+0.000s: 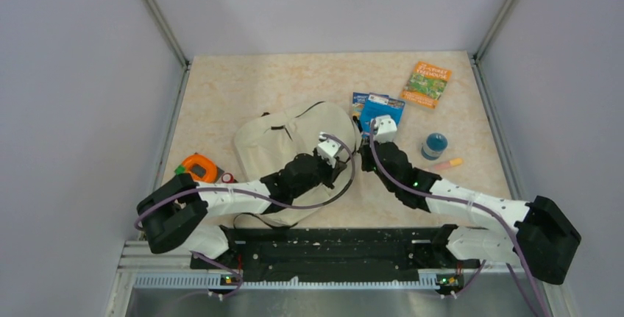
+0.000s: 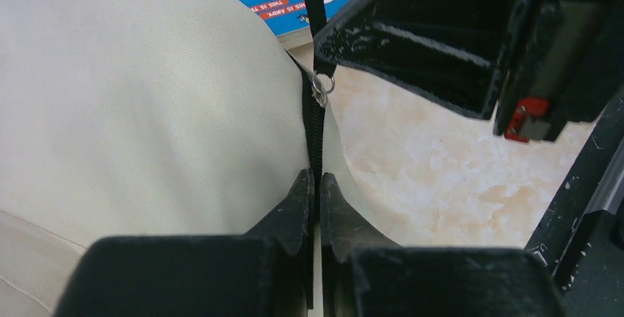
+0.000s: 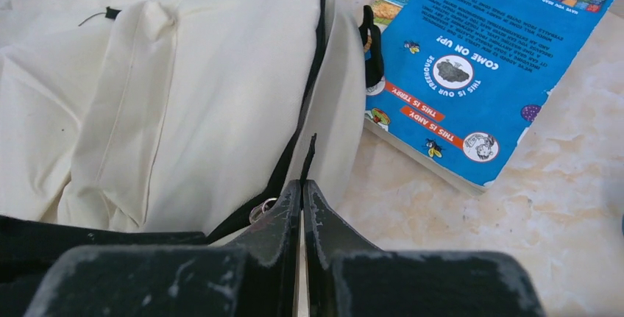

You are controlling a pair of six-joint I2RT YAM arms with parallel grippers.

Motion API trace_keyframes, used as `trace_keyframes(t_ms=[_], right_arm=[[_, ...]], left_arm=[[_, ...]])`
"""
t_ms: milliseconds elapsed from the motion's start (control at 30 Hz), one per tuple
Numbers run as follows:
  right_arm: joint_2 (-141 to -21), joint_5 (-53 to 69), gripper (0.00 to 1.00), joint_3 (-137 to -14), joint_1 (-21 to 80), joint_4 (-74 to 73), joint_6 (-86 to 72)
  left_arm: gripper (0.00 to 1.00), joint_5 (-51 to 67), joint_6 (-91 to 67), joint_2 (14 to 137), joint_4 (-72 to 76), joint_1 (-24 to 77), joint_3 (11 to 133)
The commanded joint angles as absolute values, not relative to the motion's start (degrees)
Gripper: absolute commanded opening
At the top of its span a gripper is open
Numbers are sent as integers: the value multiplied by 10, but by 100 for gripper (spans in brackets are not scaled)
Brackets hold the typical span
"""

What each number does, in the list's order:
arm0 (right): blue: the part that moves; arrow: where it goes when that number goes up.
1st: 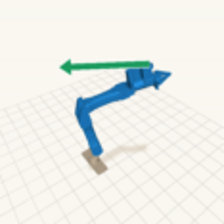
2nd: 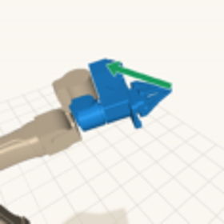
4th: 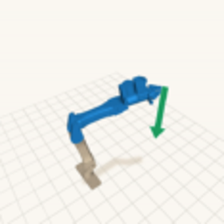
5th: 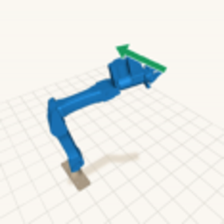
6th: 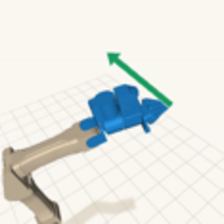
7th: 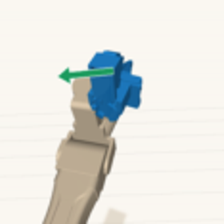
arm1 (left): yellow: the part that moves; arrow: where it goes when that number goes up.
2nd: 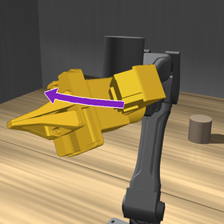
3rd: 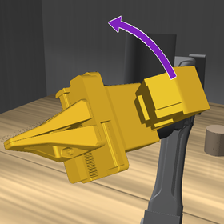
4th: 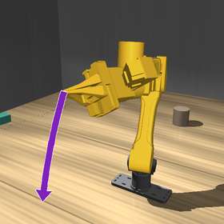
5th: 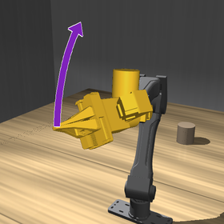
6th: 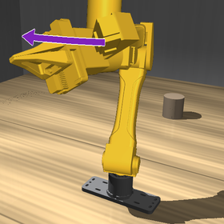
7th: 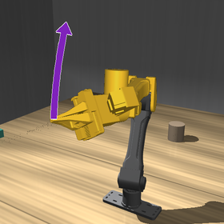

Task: Pack the student bag
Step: Unzip the student bag at the center of the board.

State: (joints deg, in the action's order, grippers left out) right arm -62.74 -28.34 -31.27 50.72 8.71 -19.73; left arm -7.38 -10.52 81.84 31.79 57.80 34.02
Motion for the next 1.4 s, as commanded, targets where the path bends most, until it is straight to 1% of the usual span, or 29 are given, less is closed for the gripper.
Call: trace_keyframes(t_ms=[0,400,600,733,867,1033,1100,1300,1333,1367], right_arm=[[-643,-298,0,-348,475,93,-194],[-711,-250,0,-381,441,131,-177],[-745,-225,0,-412,432,122,-172],[-767,-201,0,-424,423,130,-173],[-792,-185,0,-447,419,123,-171],[-817,-177,0,-464,417,120,-172],[-823,-175,0,-466,417,118,-175],[-808,-161,0,-449,417,121,-185],[-801,-155,0,-444,417,122,-187],[-793,-150,0,-438,417,125,-188]], left_arm=[[0,-80,-122,788,307,575,313],[0,-48,-143,746,281,576,279],[0,-36,-151,726,255,577,265],[0,-6,-159,709,246,578,254],[0,18,-164,697,204,591,262],[0,7,-160,694,156,624,275],[0,-18,-153,696,122,638,289],[0,-47,-151,679,82,657,302],[2,-51,-151,673,82,657,304],[10,-57,-151,667,80,657,306]])
